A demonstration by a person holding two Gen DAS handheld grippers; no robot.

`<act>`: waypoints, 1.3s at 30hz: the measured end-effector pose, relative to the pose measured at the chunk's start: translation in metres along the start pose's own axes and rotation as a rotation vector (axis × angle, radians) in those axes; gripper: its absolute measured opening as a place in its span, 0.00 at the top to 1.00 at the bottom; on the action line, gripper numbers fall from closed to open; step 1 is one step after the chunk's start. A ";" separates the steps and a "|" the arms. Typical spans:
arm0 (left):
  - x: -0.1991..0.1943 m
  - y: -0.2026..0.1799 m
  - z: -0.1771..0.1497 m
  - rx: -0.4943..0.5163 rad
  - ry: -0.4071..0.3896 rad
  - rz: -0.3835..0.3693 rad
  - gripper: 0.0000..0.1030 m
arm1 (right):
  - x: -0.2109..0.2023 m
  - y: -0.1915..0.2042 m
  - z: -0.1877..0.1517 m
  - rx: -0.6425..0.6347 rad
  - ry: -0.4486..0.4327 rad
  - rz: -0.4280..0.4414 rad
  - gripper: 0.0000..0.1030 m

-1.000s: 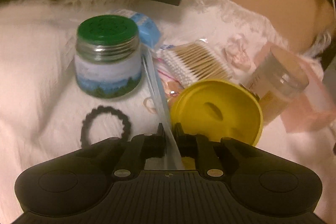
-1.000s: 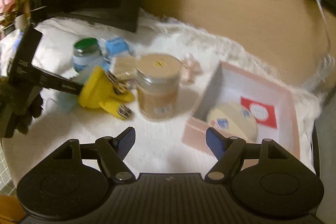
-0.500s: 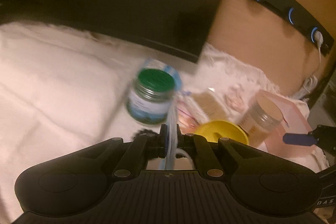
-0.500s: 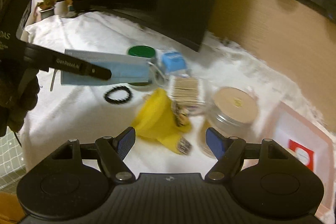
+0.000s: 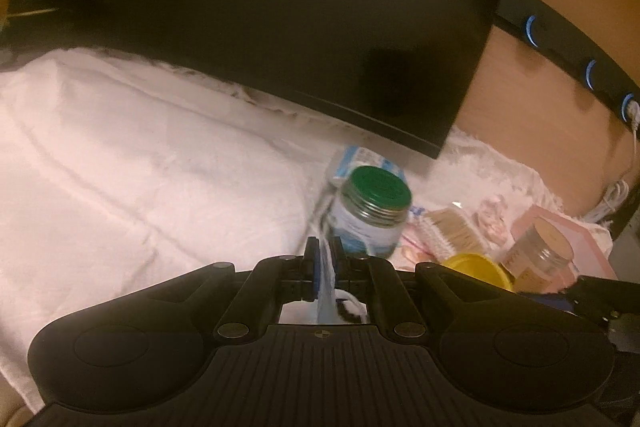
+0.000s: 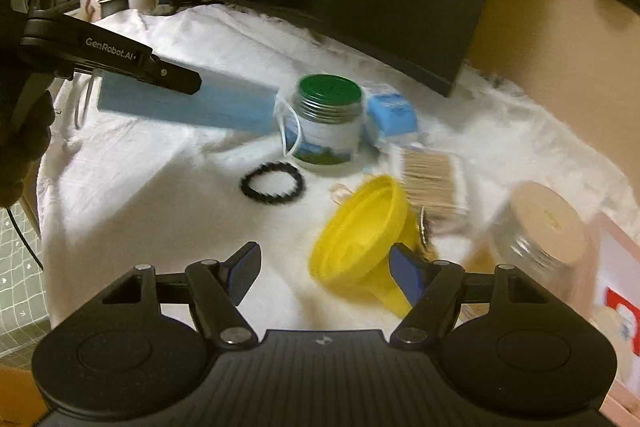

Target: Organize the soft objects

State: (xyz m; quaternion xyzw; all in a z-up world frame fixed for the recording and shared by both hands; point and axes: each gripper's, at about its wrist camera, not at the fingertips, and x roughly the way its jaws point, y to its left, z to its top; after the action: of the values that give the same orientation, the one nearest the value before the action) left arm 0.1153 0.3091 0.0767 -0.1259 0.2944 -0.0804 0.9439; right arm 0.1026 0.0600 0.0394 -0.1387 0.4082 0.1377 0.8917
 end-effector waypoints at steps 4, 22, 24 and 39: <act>-0.008 0.016 0.004 -0.054 -0.020 0.001 0.93 | 0.026 0.011 0.023 0.011 -0.046 -0.010 0.35; 0.048 -0.004 -0.039 0.210 0.326 0.004 0.85 | 0.002 0.032 0.012 -0.093 -0.053 0.003 0.45; 0.053 -0.010 -0.041 0.229 0.344 -0.029 0.84 | -0.005 0.022 0.009 -0.045 -0.038 -0.002 0.45; 0.048 -0.029 -0.042 0.344 0.438 -0.040 0.75 | -0.037 -0.032 -0.040 0.100 0.077 -0.065 0.45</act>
State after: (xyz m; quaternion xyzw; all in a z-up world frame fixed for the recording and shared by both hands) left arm 0.1274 0.2621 0.0259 0.0509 0.4709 -0.1732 0.8635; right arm 0.0634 0.0111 0.0473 -0.1125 0.4438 0.0828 0.8852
